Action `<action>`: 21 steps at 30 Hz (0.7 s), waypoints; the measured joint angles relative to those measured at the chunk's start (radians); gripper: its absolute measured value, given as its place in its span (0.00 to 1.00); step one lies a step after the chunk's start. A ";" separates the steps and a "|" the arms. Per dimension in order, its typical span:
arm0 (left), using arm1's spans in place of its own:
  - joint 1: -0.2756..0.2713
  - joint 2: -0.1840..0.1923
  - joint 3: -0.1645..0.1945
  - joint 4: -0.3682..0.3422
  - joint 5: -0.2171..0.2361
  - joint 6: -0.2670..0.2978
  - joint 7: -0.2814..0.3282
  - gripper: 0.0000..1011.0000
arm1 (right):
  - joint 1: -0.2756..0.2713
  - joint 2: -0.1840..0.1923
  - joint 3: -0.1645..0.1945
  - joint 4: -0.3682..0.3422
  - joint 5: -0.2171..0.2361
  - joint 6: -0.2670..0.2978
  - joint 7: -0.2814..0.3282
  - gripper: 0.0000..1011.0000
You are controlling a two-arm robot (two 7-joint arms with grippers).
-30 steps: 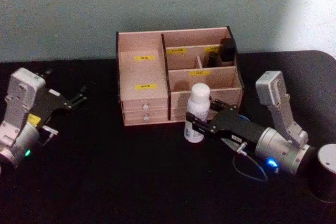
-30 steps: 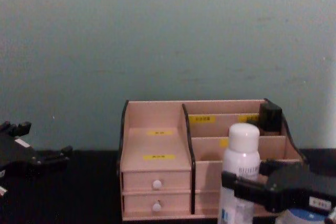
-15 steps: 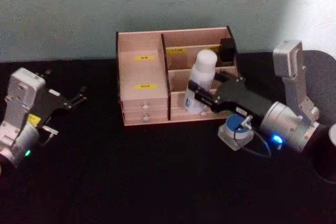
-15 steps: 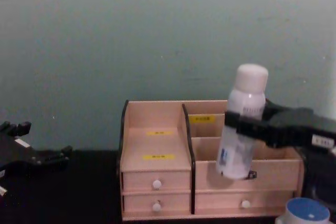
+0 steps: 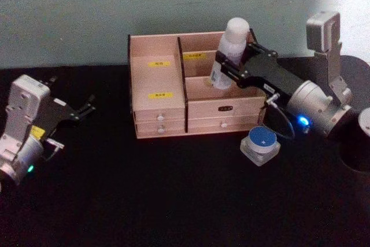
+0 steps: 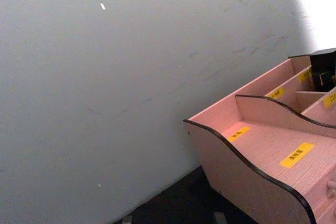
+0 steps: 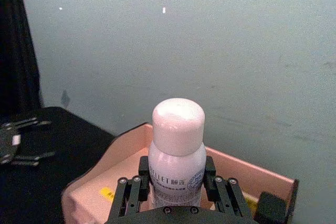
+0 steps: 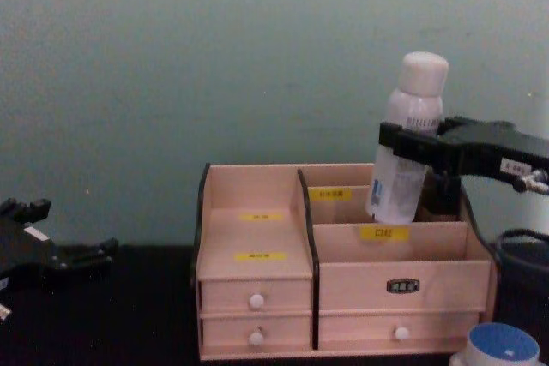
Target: Pick up the facial cleanser and watermelon frost from the table and place them into the tiered storage box.
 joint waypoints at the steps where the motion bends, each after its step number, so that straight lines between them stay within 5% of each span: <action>1: 0.000 0.000 0.000 0.000 0.000 0.000 0.000 0.99 | 0.006 -0.003 0.001 0.007 -0.001 -0.002 -0.001 0.59; 21: 0.000 0.000 0.000 0.000 0.000 0.000 0.000 0.99 | 0.164 -0.092 -0.024 0.216 -0.063 -0.030 0.008 0.59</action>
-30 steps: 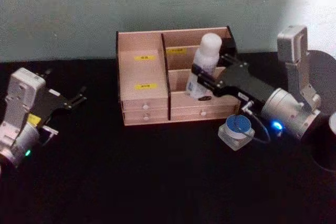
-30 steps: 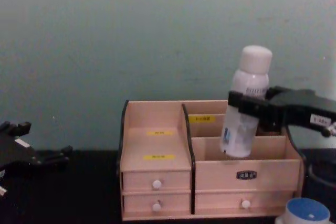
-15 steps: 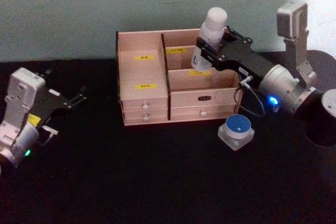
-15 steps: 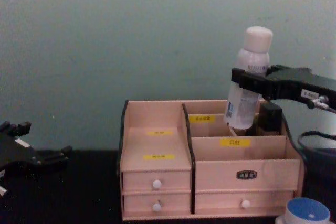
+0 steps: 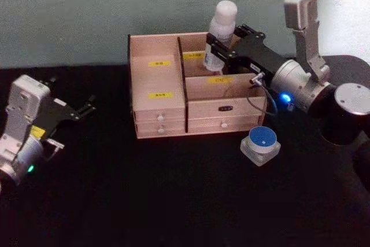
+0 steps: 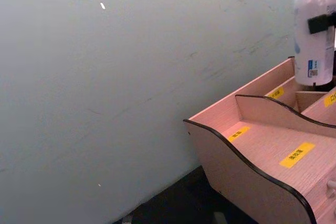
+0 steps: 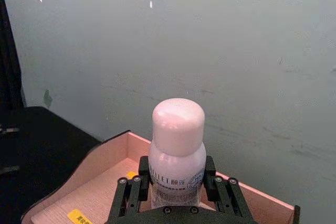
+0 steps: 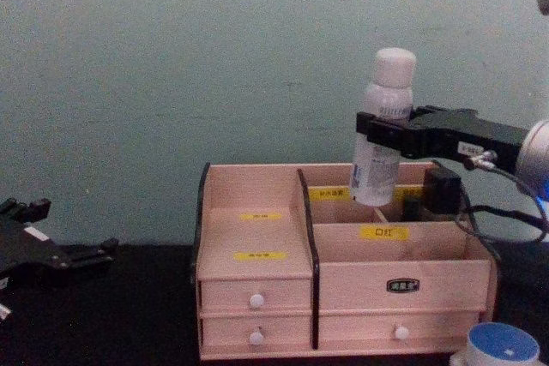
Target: Pick up the facial cleanser and watermelon frost from the table and place them into the tiered storage box.
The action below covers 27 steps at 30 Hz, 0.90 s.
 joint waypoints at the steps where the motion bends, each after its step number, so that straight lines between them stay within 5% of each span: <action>1: 0.000 0.000 0.000 0.000 0.000 0.000 0.000 0.99 | 0.007 -0.005 -0.002 0.011 -0.004 0.000 0.001 0.59; 27: 0.000 0.000 0.000 0.000 0.000 0.000 0.000 0.99 | 0.110 -0.086 -0.020 0.213 -0.055 -0.010 0.011 0.59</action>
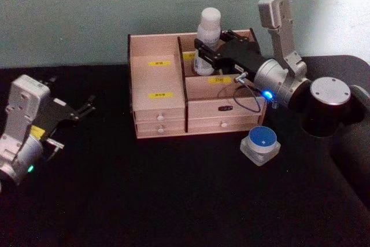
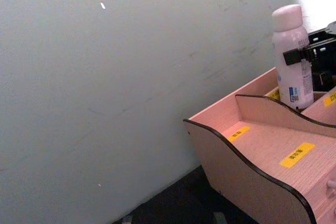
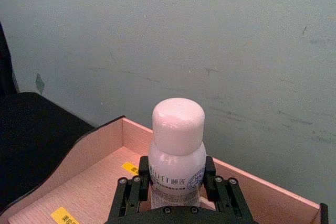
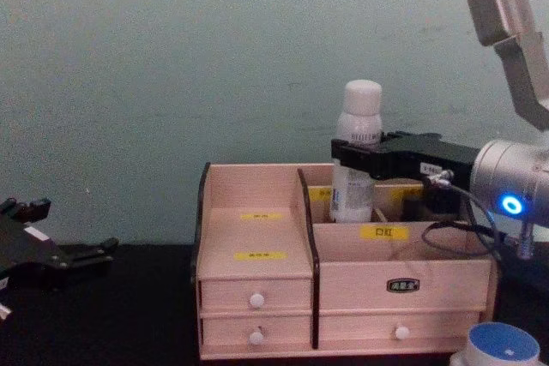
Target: Pick up the facial cleanser and watermelon frost from the table and place them into the tiered storage box.
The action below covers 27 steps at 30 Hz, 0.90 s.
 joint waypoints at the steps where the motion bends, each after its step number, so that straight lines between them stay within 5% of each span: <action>1: 0.000 0.000 0.000 0.000 0.000 0.000 0.000 0.99 | 0.001 -0.001 0.000 0.003 -0.001 0.000 0.000 0.59; 27: 0.000 0.000 0.000 0.000 0.000 0.000 0.000 0.99 | 0.038 -0.032 0.012 0.106 -0.026 0.010 -0.001 0.59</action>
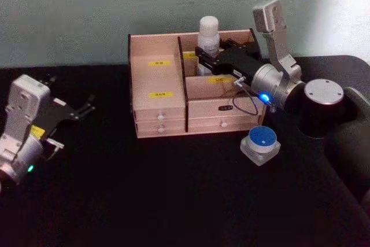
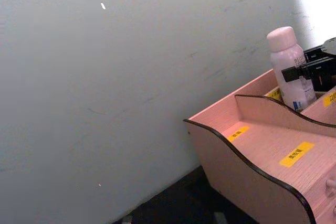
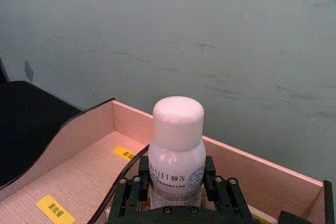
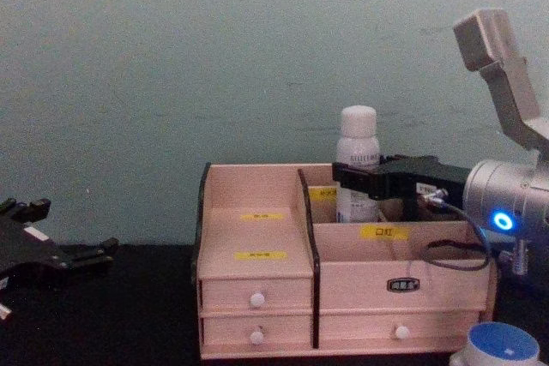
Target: Pick up the facial cleanser and watermelon frost from the table and place them into the tiered storage box.
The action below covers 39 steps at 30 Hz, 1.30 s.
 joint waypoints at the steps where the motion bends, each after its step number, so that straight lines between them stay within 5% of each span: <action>1: 0.000 0.000 0.000 0.000 0.000 0.000 0.000 0.99 | 0.001 -0.001 0.000 0.002 -0.001 0.001 0.000 0.59; 39: 0.000 0.000 0.000 0.000 0.000 0.000 0.000 0.99 | 0.000 -0.014 0.013 0.033 -0.015 0.029 -0.008 0.59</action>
